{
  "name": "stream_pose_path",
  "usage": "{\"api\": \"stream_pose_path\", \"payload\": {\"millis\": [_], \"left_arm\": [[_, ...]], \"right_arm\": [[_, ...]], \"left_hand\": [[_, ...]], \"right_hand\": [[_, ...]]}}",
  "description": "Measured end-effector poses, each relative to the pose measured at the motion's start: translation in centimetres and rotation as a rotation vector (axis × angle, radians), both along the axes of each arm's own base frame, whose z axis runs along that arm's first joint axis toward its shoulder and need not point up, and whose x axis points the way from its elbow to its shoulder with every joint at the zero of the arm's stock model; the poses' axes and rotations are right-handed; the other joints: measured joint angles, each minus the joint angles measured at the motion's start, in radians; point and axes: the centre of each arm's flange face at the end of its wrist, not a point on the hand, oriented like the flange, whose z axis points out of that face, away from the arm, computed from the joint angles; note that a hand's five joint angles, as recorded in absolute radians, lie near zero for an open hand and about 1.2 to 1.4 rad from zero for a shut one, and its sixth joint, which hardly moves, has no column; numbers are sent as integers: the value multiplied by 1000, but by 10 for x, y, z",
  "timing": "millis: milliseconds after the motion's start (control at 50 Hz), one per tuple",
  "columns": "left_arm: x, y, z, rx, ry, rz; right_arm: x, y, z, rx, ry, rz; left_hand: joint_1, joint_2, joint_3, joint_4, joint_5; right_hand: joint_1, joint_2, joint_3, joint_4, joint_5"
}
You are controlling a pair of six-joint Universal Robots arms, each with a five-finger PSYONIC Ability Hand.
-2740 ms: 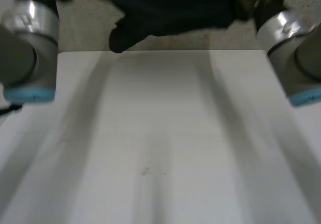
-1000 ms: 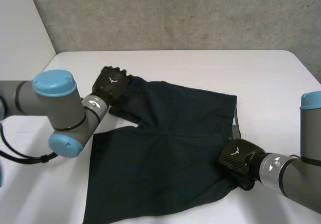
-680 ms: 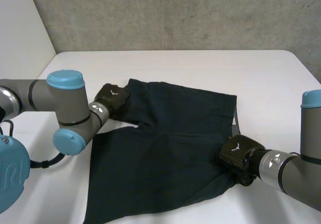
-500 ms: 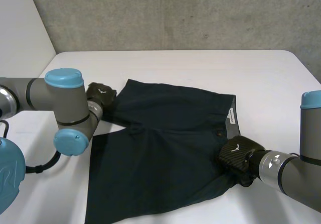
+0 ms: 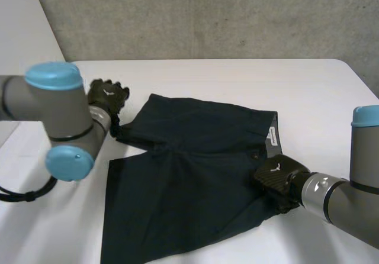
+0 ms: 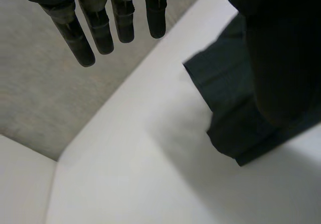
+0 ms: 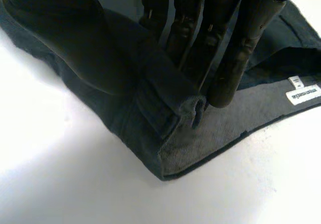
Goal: Fold the shorts.
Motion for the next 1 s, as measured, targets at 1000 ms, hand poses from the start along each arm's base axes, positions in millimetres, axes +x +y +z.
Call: {"api": "stream_pose_path", "payload": {"millis": [1000], "left_arm": [[6, 137, -13, 272, 90, -133]], "right_arm": [[9, -57, 3, 14, -304, -244]], "left_hand": [[877, 928, 920, 935, 899]], "right_hand": [[0, 0, 0, 0, 0]]}}
